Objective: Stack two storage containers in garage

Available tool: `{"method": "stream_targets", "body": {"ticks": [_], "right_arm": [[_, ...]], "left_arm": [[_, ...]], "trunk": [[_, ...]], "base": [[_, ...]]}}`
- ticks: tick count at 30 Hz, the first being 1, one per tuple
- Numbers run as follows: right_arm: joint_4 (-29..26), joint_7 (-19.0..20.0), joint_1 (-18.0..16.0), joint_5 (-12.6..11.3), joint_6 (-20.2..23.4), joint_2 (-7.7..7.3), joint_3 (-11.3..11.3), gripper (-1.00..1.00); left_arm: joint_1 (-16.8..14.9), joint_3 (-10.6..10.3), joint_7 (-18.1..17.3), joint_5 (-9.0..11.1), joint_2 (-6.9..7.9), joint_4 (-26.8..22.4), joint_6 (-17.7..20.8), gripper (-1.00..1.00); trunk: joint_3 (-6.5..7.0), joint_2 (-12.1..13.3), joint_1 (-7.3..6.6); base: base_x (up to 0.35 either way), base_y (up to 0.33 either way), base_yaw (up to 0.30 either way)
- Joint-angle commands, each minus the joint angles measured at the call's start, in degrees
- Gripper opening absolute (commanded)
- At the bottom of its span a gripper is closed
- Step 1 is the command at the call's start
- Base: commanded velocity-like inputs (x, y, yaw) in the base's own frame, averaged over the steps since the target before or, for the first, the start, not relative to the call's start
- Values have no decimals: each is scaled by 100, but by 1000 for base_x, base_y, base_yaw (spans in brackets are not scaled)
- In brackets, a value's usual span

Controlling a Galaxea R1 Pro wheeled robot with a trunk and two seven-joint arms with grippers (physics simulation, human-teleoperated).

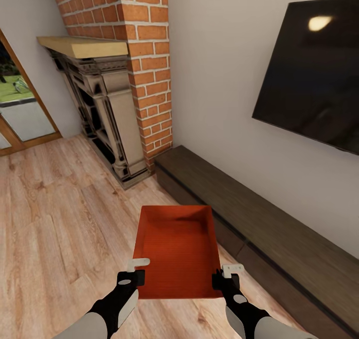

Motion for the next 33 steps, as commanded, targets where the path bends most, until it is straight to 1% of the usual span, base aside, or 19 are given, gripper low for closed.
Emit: {"method": "stream_targets", "body": {"ticks": [1,33], "right_arm": [[-2,14,1,-12,-8,1,-4,-100],[-2,14,1,-12,-8,1,-4,-100]], "left_arm": [[-6,219,63,51,4,-26,38,-100],[-6,219,65,51,3,-35,38,-100]], "trunk": [[4,-4,0],[279,-4,0]], "base": [[0,0,0],[0,0,0]]}}
